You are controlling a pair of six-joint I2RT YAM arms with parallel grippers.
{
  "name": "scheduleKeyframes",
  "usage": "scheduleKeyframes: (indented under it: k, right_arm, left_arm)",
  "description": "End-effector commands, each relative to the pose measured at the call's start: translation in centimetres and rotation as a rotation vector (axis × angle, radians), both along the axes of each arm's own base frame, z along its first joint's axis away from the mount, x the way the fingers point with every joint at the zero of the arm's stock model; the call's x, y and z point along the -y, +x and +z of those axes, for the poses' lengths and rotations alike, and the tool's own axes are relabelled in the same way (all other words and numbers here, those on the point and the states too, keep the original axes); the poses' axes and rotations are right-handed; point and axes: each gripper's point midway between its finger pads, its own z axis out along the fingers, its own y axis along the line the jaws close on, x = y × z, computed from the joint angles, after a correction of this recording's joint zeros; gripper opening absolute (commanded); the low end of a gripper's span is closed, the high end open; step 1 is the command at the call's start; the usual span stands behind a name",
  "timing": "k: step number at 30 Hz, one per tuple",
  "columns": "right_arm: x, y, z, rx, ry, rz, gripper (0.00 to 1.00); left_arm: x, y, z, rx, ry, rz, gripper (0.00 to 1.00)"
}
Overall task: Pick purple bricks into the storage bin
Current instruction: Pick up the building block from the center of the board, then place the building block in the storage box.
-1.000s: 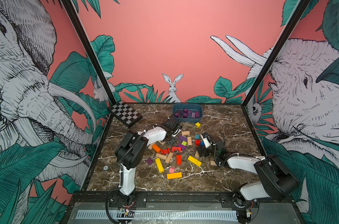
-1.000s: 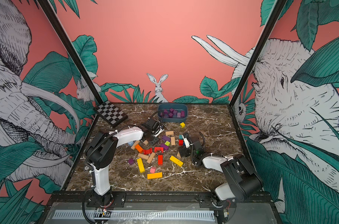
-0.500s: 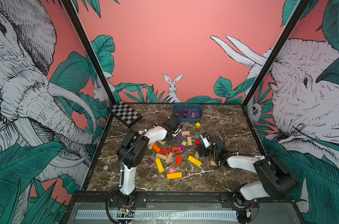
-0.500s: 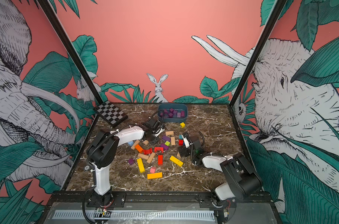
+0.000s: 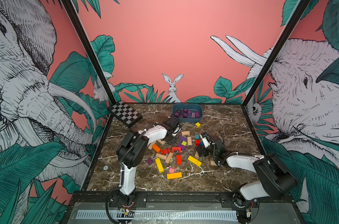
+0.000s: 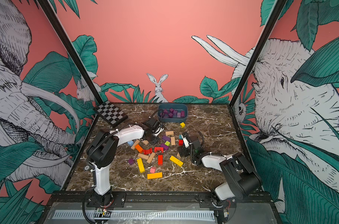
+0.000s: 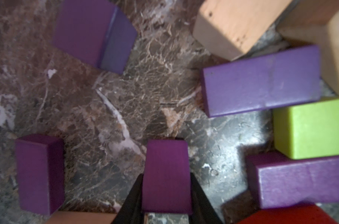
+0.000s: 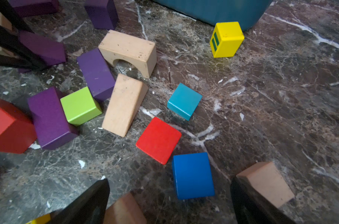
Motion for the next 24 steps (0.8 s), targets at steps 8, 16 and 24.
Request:
scheduleKeyframes:
  k: [8,16,24]
  right_arm:
    - [-0.3,0.1,0.2,0.013,-0.008,0.012,0.99]
    - [-0.3,0.1,0.2,0.016,-0.008,0.012,0.99]
    - [-0.3,0.2,0.2,0.012,-0.012,0.009,0.99]
  left_arm:
    - [5.5,6.0,12.5,0.187,-0.245,0.057,0.0]
    - [10.5,12.4,11.9,0.276,-0.357,0.083,0.0]
    - [13.2,17.1,10.6,0.375,-0.393,0.078,0.0]
